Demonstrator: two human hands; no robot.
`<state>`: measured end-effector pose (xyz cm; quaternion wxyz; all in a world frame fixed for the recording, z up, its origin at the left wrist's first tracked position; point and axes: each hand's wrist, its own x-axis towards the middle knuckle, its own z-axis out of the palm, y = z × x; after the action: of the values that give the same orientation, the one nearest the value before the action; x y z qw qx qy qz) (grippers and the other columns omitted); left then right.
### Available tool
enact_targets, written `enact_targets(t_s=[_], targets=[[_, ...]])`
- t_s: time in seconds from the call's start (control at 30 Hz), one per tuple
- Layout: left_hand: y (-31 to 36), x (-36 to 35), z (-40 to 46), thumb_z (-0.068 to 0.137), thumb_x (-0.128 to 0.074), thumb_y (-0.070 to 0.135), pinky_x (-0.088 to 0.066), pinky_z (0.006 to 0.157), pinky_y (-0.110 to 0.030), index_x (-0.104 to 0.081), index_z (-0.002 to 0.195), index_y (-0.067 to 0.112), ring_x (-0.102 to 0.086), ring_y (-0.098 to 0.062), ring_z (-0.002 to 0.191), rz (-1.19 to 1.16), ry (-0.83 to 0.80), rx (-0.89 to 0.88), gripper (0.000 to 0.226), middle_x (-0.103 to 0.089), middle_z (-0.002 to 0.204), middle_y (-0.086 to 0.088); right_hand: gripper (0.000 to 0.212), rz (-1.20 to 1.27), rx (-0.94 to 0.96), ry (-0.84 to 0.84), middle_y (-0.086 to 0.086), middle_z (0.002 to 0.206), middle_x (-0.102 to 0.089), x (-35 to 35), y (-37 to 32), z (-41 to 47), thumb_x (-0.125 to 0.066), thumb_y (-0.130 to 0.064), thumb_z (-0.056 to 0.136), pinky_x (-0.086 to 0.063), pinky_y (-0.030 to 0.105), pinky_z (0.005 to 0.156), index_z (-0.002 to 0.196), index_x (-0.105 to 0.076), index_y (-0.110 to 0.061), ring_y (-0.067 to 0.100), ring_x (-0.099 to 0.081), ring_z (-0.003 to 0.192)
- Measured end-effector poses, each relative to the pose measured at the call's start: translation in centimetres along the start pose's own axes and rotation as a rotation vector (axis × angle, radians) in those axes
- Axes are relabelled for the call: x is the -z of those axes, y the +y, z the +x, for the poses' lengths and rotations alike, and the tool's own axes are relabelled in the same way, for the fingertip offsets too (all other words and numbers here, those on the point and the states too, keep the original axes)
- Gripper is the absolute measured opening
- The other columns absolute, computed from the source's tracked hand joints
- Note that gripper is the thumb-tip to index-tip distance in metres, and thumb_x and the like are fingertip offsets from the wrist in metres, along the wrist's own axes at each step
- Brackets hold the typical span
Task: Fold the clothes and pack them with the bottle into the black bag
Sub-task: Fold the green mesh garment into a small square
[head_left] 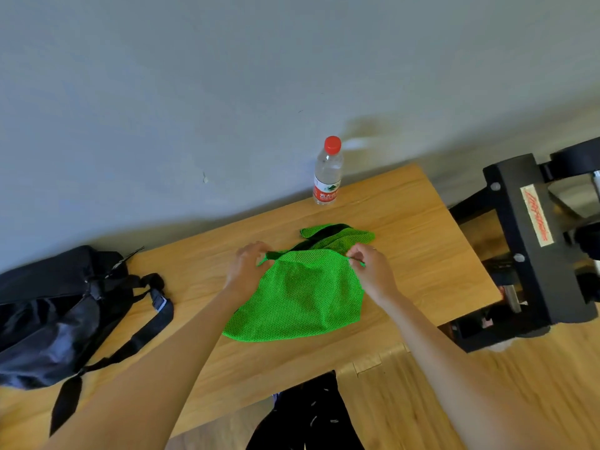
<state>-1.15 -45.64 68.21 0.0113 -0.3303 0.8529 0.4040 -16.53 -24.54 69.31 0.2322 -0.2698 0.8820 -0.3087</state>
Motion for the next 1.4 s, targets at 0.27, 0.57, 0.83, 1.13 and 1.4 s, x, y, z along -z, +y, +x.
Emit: enact_targets(t_s=[0.27, 0.57, 0.83, 1.13, 1.4], targets=[[-3.5, -1.3, 0.9, 0.082, -0.071, 0.024, -0.044, 0.090, -0.039, -0.050, 0.125, 0.016, -0.046, -0.024, 0.114, 0.130, -0.104, 0.198, 0.049, -0.050, 0.124, -0.004, 0.050, -0.379, 0.203, -0.144, 0.004, 0.143, -0.039, -3.3, -0.7, 3.5, -0.057, -0.008, 0.090, -0.030, 0.037, 0.108, 0.138, -0.044, -0.019, 0.025, -0.033, 0.133], [-7.2, -1.2, -4.8, 0.086, -0.066, 0.026, -0.049, 0.088, -0.035, -0.054, 0.130, 0.028, -0.058, -0.024, 0.111, 0.251, -0.170, 0.309, 0.046, -0.063, 0.124, 0.000, 0.053, -0.439, 0.360, -0.465, -0.007, 0.157, -0.016, -7.8, -2.7, 4.0, -0.056, -0.014, 0.092, -0.010, 0.042, 0.118, 0.141, -0.038, -0.022, 0.016, -0.002, 0.146], [-9.9, -0.2, -10.6, 0.087, -0.064, 0.029, -0.047, 0.079, -0.034, -0.050, 0.133, 0.032, -0.056, -0.026, 0.112, 0.267, -0.236, 0.469, 0.048, -0.061, 0.124, -0.001, 0.048, -0.400, 0.548, -0.608, -0.005, 0.157, -0.019, -12.9, -7.6, 4.1, -0.056, -0.010, 0.092, -0.004, 0.037, 0.117, 0.137, -0.043, -0.019, 0.015, -0.002, 0.146], [-10.7, 1.8, -11.5, 0.090, -0.058, 0.041, -0.042, 0.063, -0.028, -0.052, 0.095, 0.025, -0.059, -0.017, 0.081, 0.082, 0.018, 0.566, 0.018, -0.064, 0.091, 0.007, 0.054, -0.274, 0.498, -0.299, 0.016, 0.136, -0.041, -13.7, -9.2, 4.4, -0.057, 0.009, 0.082, -0.049, 0.041, 0.093, 0.128, -0.056, -0.019, 0.031, -0.041, 0.124], [-9.2, 3.8, -3.7, 0.093, -0.055, 0.023, -0.049, 0.071, -0.032, -0.060, 0.106, 0.016, -0.061, -0.020, 0.089, -0.035, 0.185, 0.478, 0.014, -0.066, 0.102, -0.001, 0.044, -0.261, 0.331, -0.344, 0.012, 0.130, -0.043, -13.3, -8.7, 6.7, -0.056, -0.002, 0.088, -0.043, 0.039, 0.100, 0.128, -0.055, -0.020, 0.026, -0.040, 0.122]])
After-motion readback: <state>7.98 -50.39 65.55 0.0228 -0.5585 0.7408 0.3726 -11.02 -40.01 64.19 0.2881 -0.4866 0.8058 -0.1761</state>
